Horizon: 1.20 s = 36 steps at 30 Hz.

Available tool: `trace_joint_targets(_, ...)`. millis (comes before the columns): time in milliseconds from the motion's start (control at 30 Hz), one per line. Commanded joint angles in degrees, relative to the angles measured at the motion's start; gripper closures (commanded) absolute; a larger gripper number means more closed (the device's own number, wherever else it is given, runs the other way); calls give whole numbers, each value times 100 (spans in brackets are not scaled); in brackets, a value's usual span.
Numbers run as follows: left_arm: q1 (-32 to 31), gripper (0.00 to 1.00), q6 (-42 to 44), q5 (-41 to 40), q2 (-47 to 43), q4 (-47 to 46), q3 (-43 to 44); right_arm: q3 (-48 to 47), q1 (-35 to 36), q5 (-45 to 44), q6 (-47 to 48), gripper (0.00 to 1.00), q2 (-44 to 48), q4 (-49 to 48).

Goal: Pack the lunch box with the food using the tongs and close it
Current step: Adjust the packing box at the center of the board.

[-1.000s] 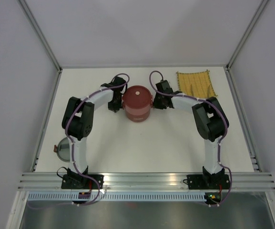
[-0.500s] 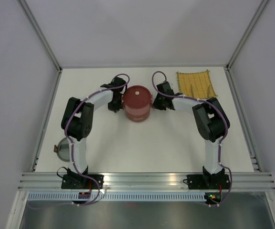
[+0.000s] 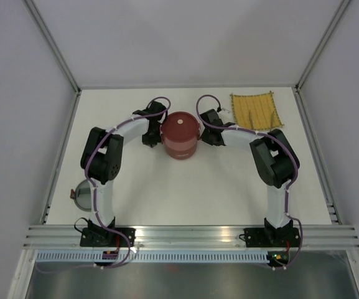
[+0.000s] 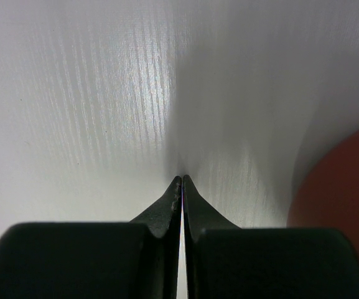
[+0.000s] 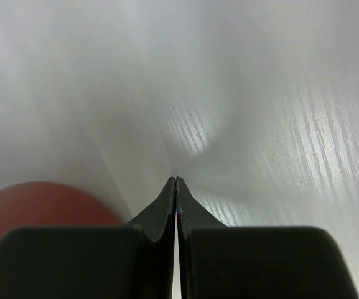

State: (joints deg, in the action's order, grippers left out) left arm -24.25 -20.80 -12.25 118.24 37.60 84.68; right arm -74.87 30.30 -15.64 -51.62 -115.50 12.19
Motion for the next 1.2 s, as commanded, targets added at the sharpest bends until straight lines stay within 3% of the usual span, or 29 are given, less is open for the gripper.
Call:
trace_joint_targets(0,-1152,95,-1041,1533,437,-1212,118,-529,1390,1687,-630,99,-174,-1113)
trace_joint_targets(300,-1100,95,-979,1533,481,-1203,119,-502,1399,1898,-789,100,-157,-1254)
trace_joint_targets(467,-766,95,-769,1612,244,-1264,-259,-11,1013,2187,-762,100,123,-1271)
trace_joint_targets(733,-212,95,-303,1550,-362,-1370,-944,157,-120,2609,80,100,528,-832)
trace_joint_targets(900,-1,95,-206,1621,-617,-1511,-1138,-185,-402,2925,477,99,538,-445)
trace_joint_targets(1167,113,95,-56,1691,-723,-1476,-1191,148,-499,2865,801,100,494,-165)
